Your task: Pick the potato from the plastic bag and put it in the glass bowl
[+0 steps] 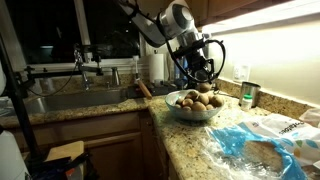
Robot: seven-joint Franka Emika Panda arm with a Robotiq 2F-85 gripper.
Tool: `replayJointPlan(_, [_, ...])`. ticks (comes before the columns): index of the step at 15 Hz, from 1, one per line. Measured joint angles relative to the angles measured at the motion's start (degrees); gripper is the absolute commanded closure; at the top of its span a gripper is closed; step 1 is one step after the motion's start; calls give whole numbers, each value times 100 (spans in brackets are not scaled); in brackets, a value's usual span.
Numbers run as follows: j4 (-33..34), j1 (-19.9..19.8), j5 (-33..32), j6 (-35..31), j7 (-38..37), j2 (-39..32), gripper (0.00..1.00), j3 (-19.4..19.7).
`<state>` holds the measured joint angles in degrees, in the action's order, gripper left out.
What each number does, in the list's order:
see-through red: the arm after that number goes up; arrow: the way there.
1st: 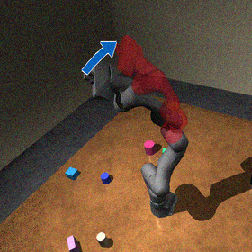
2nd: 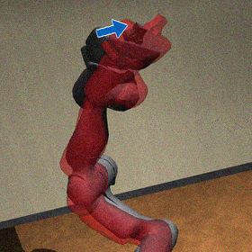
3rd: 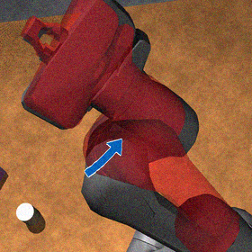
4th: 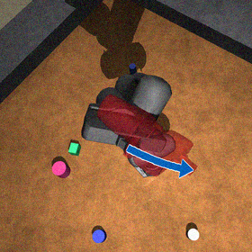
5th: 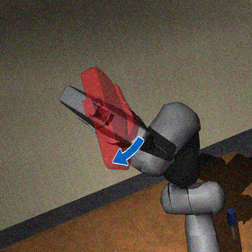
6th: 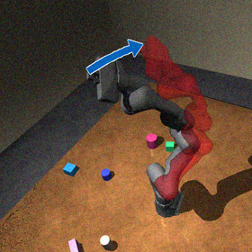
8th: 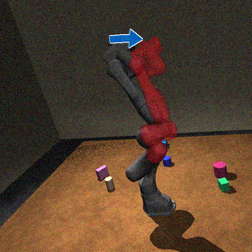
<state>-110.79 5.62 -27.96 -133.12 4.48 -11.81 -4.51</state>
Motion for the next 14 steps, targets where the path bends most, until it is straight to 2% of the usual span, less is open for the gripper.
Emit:
replayJointPlan(8, [25,39,752,231,909,-229,67,-250])
replayJointPlan(14, [25,14,923,405,1171,-299,67,-212])
